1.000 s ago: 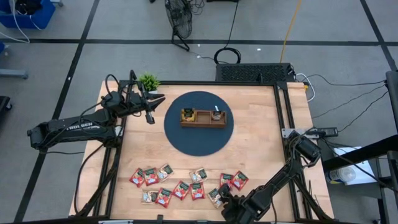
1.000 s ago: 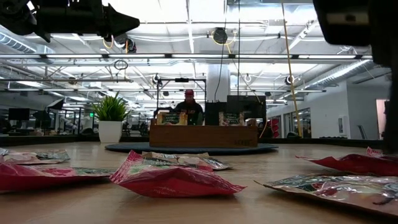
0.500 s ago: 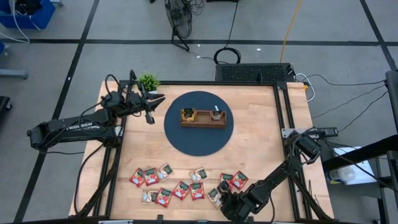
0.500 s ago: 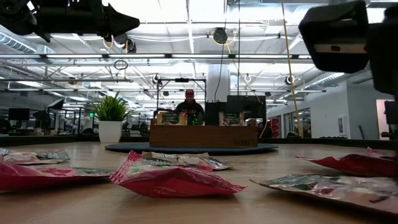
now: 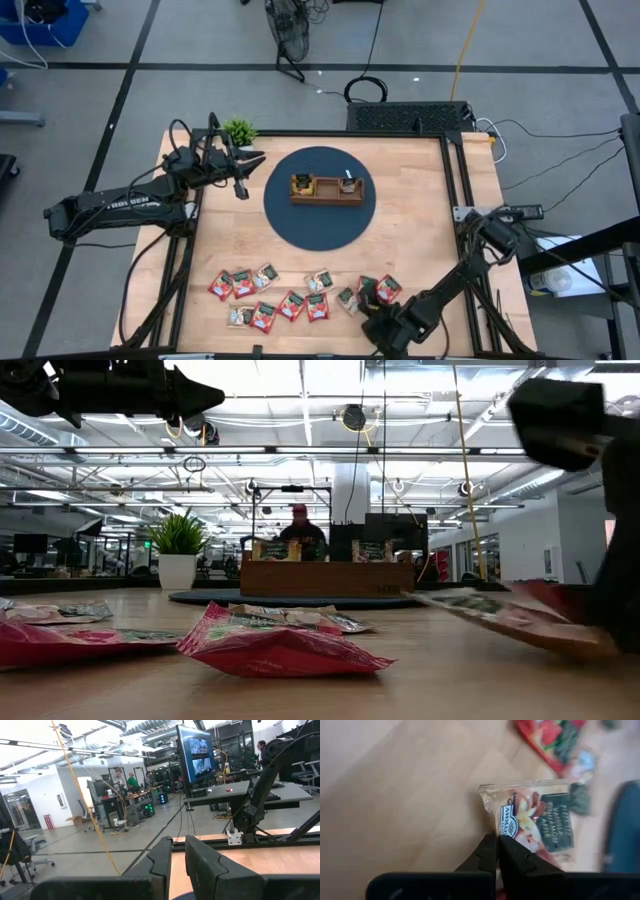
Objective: Pick & Place Tea
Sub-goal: Put the brown tea bag into the right section of the wooden organizer
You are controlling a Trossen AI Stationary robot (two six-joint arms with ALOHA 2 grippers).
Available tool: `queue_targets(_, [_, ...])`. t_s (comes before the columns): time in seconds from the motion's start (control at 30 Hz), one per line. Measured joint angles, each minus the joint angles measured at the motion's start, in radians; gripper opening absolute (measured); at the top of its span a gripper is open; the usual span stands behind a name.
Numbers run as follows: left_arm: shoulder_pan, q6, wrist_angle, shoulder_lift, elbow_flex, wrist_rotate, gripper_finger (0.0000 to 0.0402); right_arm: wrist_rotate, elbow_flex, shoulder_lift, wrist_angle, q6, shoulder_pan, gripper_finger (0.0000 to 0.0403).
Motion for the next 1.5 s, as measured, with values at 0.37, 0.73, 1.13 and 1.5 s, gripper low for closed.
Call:
queue_targets(0.37, [0.0,0.0,0.0,0.0,0.0,0.0,0.0062,0.895,0.007,-0.027,0.008,-0.111,0.044,0.0])
queue_targets(0.73, [0.0,0.0,0.0,0.0,0.0,0.0,0.0062,0.924,-0.039,-0.026,-0.018,-0.178,-0.129,0.0])
queue_targets(1.13, [0.0,0.0,0.0,0.0,0.0,0.0,0.0062,0.881,-0.113,-0.027,-0.008,-0.079,-0.387,0.0])
queue_targets(1.5, [-0.012,-0.175,0.119,0.016,0.001,0.013,0.0062,0.409,-0.208,-0.027,0.593,-0.628,-0.469,0.0])
